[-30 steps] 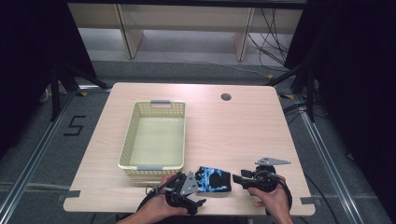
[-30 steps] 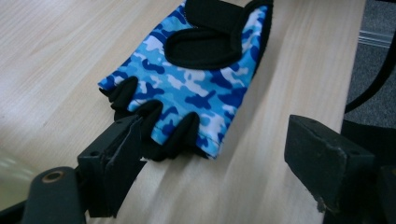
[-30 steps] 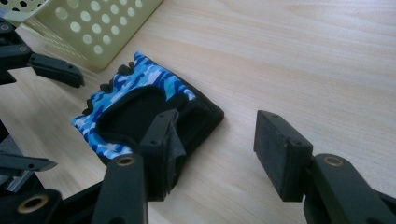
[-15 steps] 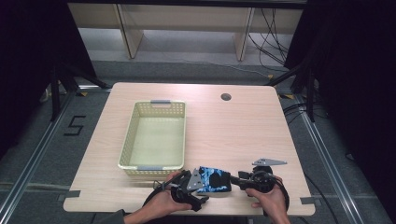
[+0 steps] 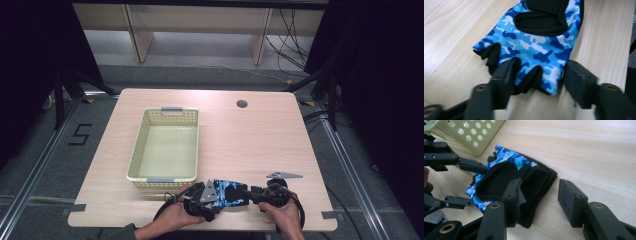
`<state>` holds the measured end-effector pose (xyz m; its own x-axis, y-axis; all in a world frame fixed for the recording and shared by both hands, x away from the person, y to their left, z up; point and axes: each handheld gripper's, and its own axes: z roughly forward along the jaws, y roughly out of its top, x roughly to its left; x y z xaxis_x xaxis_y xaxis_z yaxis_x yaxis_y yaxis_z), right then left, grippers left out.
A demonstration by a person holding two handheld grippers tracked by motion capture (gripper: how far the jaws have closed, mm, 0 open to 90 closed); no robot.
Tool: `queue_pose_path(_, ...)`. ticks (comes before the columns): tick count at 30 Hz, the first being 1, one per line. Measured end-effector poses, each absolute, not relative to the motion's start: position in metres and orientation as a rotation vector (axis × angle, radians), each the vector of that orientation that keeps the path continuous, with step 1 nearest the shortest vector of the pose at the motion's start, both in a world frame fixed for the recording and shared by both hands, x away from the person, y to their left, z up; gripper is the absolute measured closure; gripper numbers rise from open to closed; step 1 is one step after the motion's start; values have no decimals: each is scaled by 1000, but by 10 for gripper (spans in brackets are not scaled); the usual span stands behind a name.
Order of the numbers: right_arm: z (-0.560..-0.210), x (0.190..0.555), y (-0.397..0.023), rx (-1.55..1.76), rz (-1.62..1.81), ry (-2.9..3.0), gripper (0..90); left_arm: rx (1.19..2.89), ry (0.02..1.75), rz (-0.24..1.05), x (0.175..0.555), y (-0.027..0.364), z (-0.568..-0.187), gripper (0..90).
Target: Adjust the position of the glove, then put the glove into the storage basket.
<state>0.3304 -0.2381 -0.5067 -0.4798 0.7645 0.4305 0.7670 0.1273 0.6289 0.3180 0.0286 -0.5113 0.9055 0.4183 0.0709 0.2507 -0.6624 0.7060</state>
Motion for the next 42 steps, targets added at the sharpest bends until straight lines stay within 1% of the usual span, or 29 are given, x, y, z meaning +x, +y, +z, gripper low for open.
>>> queue_pose_path(1, -507, 330, -238, -1608, -1311, -2352, 550, 2317, 492, 269, 318, 29, -512, 453)
queue_pose_path(3, -512, 331, -238, -1607, -1307, -2333, 568, 2335, 471, 309, 318, 30, -511, 508)
queue_pose_path(6, -514, 331, -237, -1616, -1313, -2317, 606, 2329, 453, 313, 316, 28, -511, 601)
queue_pose_path(9, -516, 331, -237, -1596, -1320, -2320, 679, 2328, 418, 343, 313, 26, -512, 661)
queue_pose_path(12, -518, 333, -237, -1572, -1333, -2301, 771, 2343, 390, 385, 310, 25, -511, 714)
queue_pose_path(14, -519, 333, -239, -1547, -1353, -2292, 846, 2344, 367, 399, 308, 24, -512, 735)
queue_pose_path(15, -520, 333, -241, -1532, -1376, -2287, 855, 2344, 353, 411, 308, 24, -511, 740)
queue_pose_path(19, -518, 331, -241, -1538, -1368, -2305, 864, 2335, 361, 411, 307, 24, -512, 759)
queue_pose_path(22, -518, 331, -240, -1517, -1383, -2296, 866, 2352, 331, 436, 308, 26, -510, 769)
queue_pose_path(25, -514, 327, -238, -1539, -1378, -2265, 867, 2343, 338, 419, 305, 26, -509, 777)
queue_pose_path(28, -510, 326, -240, -1505, -1422, -2329, 867, 2324, 327, 440, 304, 27, -506, 778)
queue_pose_path(42, -480, 307, -231, -1464, -1509, -2317, 867, 2276, 296, 465, 296, 41, -473, 777)
